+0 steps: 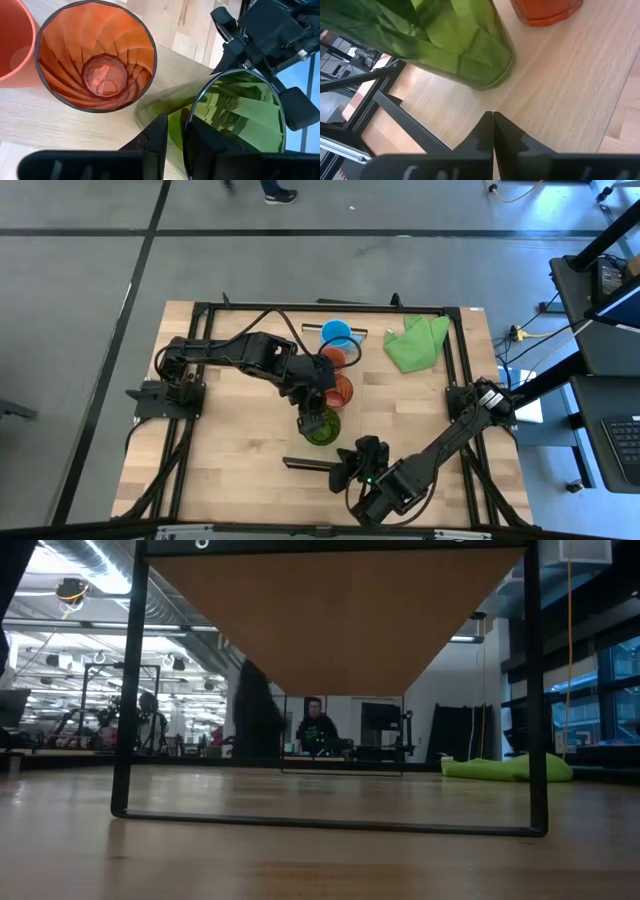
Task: Stack small to large cups/mugs on shelf
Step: Put the green cup on the shelf
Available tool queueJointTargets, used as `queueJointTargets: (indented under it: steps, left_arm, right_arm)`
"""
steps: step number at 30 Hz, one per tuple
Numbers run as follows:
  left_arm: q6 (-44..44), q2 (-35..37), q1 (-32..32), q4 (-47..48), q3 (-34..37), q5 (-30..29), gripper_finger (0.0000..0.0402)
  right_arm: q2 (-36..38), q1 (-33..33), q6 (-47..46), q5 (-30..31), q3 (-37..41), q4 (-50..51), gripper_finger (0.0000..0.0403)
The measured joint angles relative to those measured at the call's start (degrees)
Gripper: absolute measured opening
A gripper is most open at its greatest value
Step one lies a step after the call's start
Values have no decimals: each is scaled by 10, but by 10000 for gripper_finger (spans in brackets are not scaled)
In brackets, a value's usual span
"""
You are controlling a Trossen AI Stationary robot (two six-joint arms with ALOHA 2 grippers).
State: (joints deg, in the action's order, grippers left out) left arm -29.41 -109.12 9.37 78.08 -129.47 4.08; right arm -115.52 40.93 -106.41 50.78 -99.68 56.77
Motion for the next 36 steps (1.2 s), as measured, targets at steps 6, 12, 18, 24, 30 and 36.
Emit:
queueJointTargets:
  steps: [6,12,18,24,30,36]
  left_arm:
    - [1,0,8,-4,0,2,55]
    - [11,0,8,-17,0,4,55]
    - [20,0,7,-18,0,4,55]
    - [20,1,6,-3,0,4,55]
    - [26,1,-1,8,0,3,55]
    - [26,1,0,8,0,4,55]
  right_arm:
    - [0,0,0,1,0,-5,7]
    - [0,0,0,5,0,-10,3]
    - [0,0,0,5,0,-10,5]
    - [1,0,0,5,0,-10,6]
    - [1,0,0,5,0,-11,6]
    - [1,0,0,5,0,-13,6]
